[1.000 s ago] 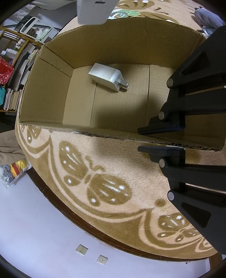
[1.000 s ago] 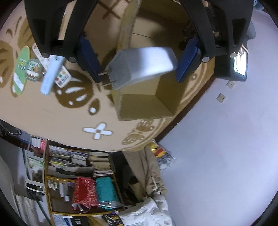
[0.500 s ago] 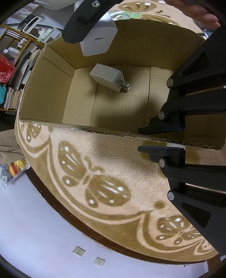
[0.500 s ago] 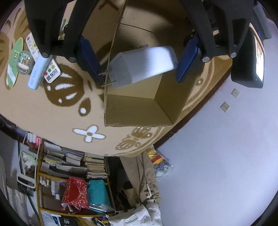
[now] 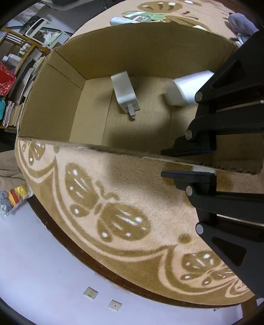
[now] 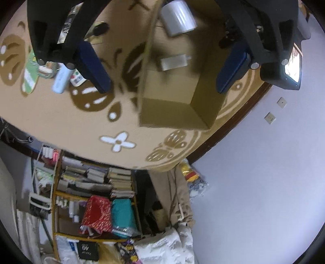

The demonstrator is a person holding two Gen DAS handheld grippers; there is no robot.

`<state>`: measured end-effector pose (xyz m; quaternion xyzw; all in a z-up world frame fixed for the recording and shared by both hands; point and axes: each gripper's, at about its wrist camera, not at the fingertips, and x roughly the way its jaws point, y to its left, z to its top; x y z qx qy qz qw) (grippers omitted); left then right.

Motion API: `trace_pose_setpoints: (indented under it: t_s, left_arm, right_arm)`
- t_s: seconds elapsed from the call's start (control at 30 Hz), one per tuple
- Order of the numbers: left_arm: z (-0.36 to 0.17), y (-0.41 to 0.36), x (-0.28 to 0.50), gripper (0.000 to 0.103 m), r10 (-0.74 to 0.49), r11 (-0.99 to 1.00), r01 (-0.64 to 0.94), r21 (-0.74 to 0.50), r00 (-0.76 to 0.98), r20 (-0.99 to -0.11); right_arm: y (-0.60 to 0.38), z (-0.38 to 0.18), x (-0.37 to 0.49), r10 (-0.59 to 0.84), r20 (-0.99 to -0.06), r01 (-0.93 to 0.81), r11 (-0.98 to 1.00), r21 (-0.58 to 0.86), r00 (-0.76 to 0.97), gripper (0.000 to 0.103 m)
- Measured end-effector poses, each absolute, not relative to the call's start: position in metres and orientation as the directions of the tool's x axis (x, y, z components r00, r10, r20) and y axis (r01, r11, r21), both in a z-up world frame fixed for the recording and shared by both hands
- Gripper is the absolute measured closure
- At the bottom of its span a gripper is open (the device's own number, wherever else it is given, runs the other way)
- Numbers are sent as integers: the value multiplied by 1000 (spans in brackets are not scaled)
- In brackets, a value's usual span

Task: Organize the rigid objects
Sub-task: 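Carry the large white charger into the box and open the right gripper, then return the right gripper to the items and grasp the light-blue power bank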

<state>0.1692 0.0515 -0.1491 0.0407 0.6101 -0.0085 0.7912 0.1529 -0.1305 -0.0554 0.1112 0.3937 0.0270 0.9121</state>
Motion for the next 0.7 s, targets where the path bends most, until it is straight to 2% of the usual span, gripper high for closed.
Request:
trace_pose_setpoints:
  t_s: [0.43, 0.7]
  left_arm:
    - [-147, 50, 167, 91, 42, 996, 68, 62, 259, -965]
    - [-146, 50, 167, 91, 40, 996, 70, 60, 252, -967]
  right_arm:
    - [-208, -77, 132, 11, -702, 195, 957, 214, 712, 0]
    - [-231, -105, 131, -51, -738, 229, 963, 142, 673, 0]
